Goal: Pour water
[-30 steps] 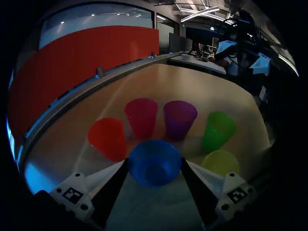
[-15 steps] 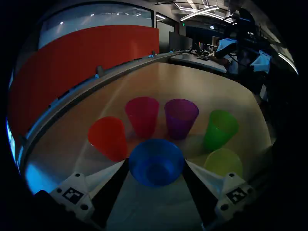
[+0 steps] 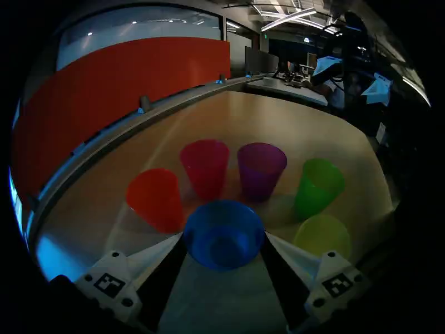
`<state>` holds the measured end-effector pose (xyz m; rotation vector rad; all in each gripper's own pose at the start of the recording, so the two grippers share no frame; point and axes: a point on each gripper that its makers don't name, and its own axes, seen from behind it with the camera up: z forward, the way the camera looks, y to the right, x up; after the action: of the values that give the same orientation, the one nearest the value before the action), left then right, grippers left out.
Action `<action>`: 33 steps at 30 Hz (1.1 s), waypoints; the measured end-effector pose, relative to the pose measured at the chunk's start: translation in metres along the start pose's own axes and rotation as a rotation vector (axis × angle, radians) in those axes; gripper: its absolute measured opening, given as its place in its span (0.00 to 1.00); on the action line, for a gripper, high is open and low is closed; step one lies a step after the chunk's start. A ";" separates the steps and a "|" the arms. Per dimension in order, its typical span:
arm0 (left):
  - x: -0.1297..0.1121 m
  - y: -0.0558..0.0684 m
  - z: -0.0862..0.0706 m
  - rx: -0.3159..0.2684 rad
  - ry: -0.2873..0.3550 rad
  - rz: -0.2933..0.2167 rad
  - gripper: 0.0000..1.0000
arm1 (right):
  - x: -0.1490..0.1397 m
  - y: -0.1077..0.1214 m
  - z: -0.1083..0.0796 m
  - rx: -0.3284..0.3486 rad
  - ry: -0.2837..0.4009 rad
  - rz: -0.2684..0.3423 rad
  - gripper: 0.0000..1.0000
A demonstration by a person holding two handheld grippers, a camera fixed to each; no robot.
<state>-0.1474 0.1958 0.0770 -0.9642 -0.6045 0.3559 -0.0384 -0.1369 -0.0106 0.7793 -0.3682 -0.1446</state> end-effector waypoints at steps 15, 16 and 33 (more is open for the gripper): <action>0.043 -0.009 -0.032 0.041 0.126 -0.043 0.87 | 0.000 -0.002 0.000 -0.008 0.002 0.000 0.99; 0.047 -0.010 -0.037 0.048 0.139 -0.044 0.87 | -0.001 -0.002 0.000 -0.009 0.002 -0.002 0.99; 0.103 -0.019 -0.096 0.131 0.323 -0.036 0.87 | -0.012 -0.005 0.004 -0.022 -0.008 -0.009 0.99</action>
<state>-0.0069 0.1785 0.0850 -0.8608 -0.3000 0.1987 -0.0509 -0.1400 -0.0143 0.7585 -0.3704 -0.1597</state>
